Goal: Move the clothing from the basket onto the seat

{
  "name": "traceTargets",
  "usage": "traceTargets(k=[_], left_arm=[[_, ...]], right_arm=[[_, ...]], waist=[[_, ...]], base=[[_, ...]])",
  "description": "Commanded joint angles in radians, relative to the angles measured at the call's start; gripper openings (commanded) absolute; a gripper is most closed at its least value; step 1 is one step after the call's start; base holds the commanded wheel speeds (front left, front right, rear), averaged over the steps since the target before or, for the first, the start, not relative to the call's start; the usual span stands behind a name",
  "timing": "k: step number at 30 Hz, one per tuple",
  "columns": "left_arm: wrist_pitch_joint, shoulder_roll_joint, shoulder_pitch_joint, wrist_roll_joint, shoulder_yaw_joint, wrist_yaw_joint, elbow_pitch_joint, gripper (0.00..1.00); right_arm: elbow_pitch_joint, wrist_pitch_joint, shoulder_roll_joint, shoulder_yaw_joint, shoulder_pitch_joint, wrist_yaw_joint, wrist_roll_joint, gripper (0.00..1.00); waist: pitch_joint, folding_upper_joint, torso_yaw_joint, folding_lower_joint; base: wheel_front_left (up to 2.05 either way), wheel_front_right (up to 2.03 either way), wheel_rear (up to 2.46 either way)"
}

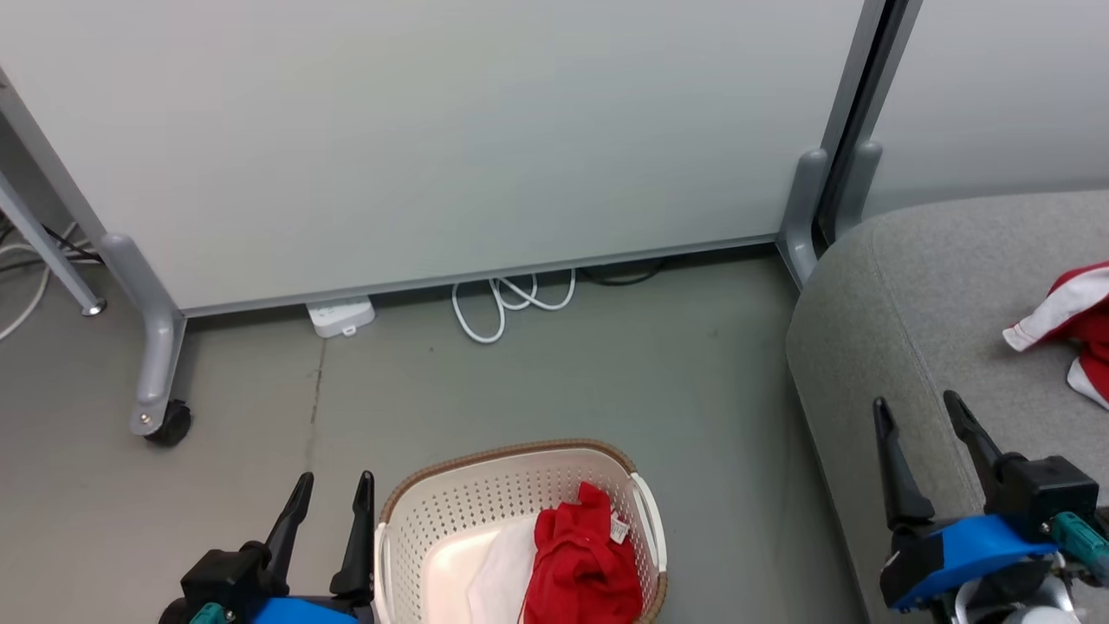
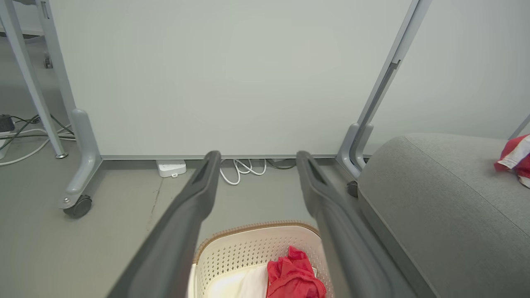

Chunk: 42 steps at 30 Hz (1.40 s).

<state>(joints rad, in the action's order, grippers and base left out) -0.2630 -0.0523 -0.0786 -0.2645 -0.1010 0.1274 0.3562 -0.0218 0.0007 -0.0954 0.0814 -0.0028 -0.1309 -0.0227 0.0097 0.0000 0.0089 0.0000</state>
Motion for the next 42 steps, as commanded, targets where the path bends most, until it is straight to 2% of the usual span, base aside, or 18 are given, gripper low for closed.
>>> traceTargets(k=[1, 12, 22, 30, 42], left_arm=[[-0.003, -0.001, -0.021, 0.004, -0.004, 0.004, 0.002, 1.00], [-0.003, -0.004, -0.197, 0.010, -0.083, 0.004, 0.081, 1.00], [-0.003, -0.042, -0.386, -0.018, -0.187, 0.002, 0.275, 1.00], [0.015, -0.102, -0.521, -0.052, -0.275, 0.002, 0.474, 1.00], [0.057, -0.171, -0.635, -0.096, -0.331, 0.002, 0.648, 1.00]], right_arm=[[0.011, 0.001, 0.001, -0.008, -0.033, 0.000, -0.003, 1.00], [0.023, -0.033, -0.032, -0.071, -0.223, 0.000, -0.030, 1.00], [-0.010, -0.103, -0.018, -0.121, -0.397, 0.000, -0.052, 1.00], [-0.066, -0.169, 0.010, -0.184, -0.513, 0.000, -0.080, 1.00], [-0.153, -0.239, 0.040, -0.243, -0.572, 0.000, -0.126, 1.00]], waist=[[0.043, 0.0000, -0.019, 0.0000], [0.336, 0.0000, -0.106, 0.0000], [0.575, 0.0000, -0.219, 0.0000], [0.701, 0.0000, -0.316, 0.0000], [0.810, 0.0000, -0.408, 0.0000]], base=[[0.00, 0.00, 0.00], [0.00, 0.00, 0.00], [0.00, 0.00, 0.00], [0.00, 0.00, 0.00], [0.00, 0.00, 0.00]])
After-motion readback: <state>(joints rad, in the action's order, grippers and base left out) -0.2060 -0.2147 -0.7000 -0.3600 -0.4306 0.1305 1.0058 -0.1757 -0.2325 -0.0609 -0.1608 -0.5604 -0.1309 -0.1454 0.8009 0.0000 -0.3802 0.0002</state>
